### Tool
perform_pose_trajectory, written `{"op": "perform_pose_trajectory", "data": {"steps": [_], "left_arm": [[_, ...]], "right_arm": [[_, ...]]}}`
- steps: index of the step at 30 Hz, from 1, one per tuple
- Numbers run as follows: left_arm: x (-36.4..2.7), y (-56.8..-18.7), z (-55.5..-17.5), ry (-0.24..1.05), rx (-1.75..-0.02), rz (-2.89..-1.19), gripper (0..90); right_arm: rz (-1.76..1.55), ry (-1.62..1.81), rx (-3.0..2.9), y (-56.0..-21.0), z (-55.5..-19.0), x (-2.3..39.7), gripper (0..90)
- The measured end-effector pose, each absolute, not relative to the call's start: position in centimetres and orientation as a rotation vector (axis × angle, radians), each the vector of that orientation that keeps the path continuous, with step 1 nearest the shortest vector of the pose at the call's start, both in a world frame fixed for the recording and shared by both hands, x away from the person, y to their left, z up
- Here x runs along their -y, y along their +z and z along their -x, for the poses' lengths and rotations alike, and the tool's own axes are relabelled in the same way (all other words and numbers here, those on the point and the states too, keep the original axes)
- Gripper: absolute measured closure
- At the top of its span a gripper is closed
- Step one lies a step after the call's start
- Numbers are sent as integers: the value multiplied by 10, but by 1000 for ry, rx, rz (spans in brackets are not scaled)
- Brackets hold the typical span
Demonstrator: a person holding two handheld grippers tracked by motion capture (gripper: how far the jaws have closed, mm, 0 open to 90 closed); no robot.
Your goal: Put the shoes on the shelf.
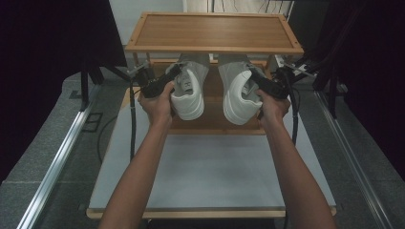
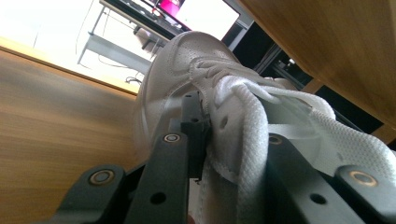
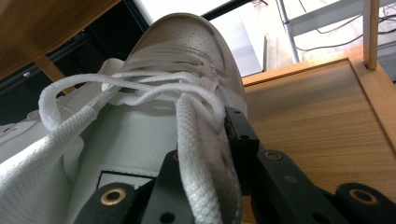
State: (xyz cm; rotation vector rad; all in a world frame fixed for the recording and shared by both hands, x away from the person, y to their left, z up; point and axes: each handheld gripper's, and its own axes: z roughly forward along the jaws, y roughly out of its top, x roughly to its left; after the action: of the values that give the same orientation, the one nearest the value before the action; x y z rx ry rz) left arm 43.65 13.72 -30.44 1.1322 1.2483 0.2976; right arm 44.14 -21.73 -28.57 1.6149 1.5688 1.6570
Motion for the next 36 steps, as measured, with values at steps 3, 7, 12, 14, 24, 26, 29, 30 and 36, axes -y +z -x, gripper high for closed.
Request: {"op": "perform_pose_trajectory", "data": {"steps": [3,7,12,14,24,26,29,30,36], "left_arm": [[-136,-306,-439,290,-1252,-1119,801],[-131,-309,-442,286,-1264,-1122,798],[-126,-312,-446,274,-1272,-1132,790],[-124,-313,-447,273,-1274,-1133,790],[-116,-312,-453,252,-1290,-1114,764],[-111,-312,-454,247,-1288,-1116,717],[-104,-309,-456,269,-1261,-1191,659],[-104,-309,-457,251,-1252,-1189,615],[-116,-312,-457,164,-1235,-1146,453]], "right_arm": [[-1623,1654,-1560,-288,-443,216,814],[-1636,1661,-1529,-290,-446,214,813],[-1646,1659,-1524,-291,-450,214,808],[-1647,1651,-1523,-291,-452,212,802],[-1650,1608,-1540,-289,-458,202,747],[-1663,1621,-1533,-289,-459,199,713],[-1674,1650,-1525,-289,-460,193,619],[-1672,1661,-1537,-291,-461,191,560],[-1688,1748,-1547,-291,-462,192,430]]}}
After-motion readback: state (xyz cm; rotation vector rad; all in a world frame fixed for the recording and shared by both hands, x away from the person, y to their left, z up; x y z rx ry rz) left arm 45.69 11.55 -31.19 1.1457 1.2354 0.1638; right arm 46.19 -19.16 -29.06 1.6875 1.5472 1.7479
